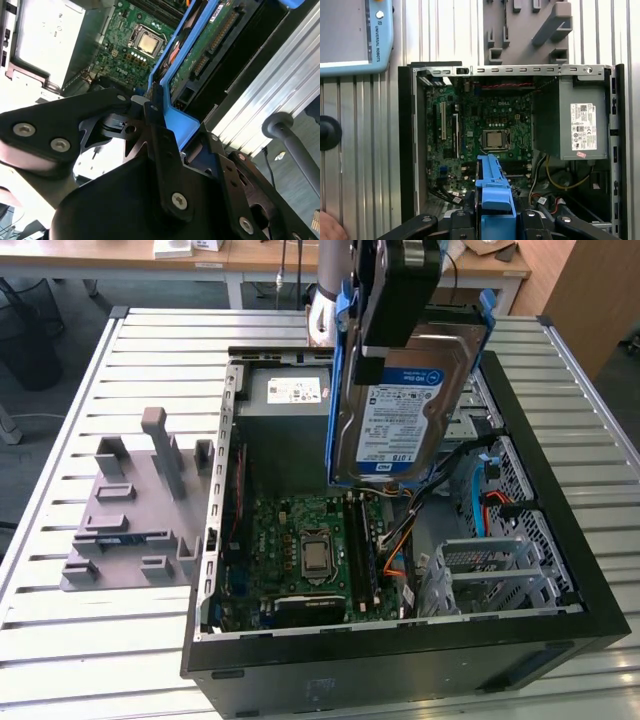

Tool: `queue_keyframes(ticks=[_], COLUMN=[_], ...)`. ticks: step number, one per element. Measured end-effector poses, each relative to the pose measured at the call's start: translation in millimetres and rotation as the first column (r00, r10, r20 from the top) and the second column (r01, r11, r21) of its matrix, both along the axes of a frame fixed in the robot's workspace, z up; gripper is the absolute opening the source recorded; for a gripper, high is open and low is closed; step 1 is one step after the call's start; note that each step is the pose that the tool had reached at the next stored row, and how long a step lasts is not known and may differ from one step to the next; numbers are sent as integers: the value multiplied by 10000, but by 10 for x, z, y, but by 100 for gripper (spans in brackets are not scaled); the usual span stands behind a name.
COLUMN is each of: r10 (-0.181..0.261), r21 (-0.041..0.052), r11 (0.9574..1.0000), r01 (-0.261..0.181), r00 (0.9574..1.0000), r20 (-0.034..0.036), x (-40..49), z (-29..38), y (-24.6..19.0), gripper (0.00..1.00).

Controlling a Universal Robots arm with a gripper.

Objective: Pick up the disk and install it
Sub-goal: 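Insert the disk into the insertion slot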

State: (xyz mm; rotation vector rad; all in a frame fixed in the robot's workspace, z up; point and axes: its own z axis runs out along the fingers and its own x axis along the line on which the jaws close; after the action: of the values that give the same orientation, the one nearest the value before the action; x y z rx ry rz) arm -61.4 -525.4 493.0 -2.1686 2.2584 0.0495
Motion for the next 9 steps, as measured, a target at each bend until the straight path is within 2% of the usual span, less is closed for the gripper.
queue_keyframes(ticks=[9], r10=[0], r21=[-130], r11=[9999], r01=[0], r00=[10000], r20=[0], x=[123], z=[-28], y=[-13], gripper=[36])
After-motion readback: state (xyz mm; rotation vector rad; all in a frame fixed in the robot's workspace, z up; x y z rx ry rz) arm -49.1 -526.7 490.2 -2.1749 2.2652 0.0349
